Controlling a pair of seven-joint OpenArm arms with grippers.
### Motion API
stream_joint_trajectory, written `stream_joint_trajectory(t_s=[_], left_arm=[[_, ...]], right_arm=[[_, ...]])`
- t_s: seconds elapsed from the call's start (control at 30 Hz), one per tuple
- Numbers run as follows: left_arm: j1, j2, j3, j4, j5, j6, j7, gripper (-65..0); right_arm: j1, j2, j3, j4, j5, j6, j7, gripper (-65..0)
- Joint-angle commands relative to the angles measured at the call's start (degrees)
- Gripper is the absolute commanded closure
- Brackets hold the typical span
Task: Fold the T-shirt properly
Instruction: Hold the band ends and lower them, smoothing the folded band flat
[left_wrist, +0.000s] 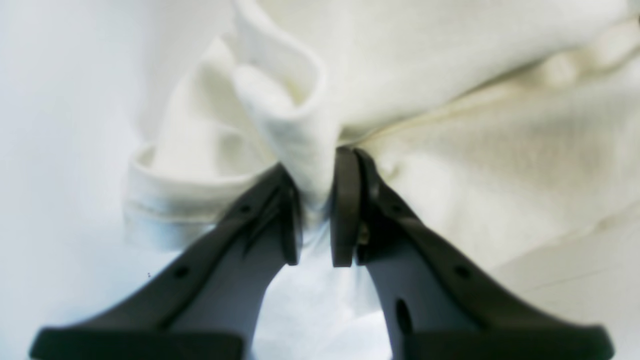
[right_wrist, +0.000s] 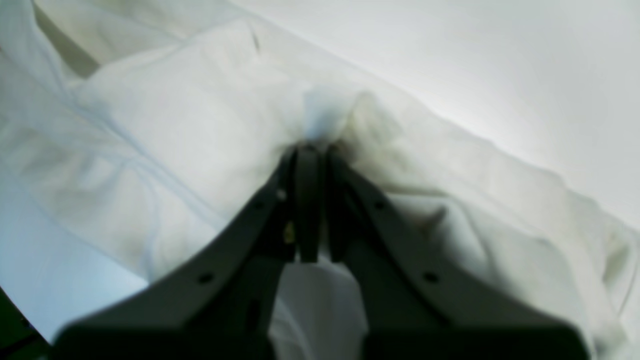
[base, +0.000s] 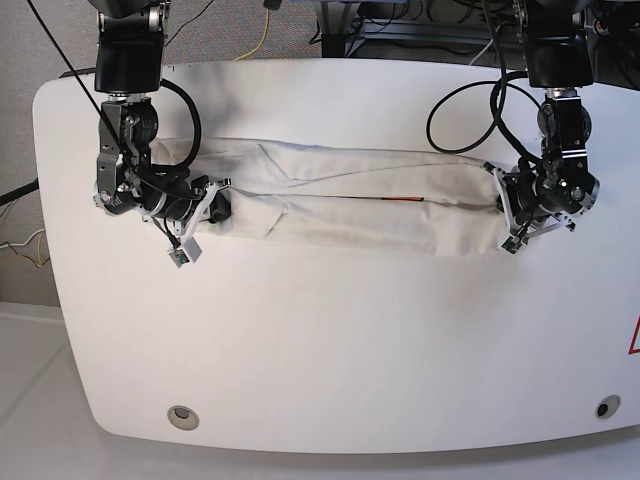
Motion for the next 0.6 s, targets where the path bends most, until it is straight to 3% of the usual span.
stream_joint_trajectory(t_s=[0.0, 0.3, 0.57], left_arm=[[1.69, 1.22, 1.31, -3.52, 1.97, -1.81, 7.38, -7.7], [-0.69, 1.31, 1.31, -3.52, 1.97, -1.81, 7.29, -7.8], [-3.67, 1.4, 1.31, -3.61, 1.97, -1.81, 7.29, -7.8]], right_arm=[[1.04, 0.83, 0.06, -0.02, -2.97, -1.06, -2.19, -2.4], [2.54, 0.47, 0.06, -0.1, -3.41, -1.06, -2.01, -2.4], [4.47, -2.25, 0.06, -0.1, -11.32, -0.62, -2.28, -2.4]])
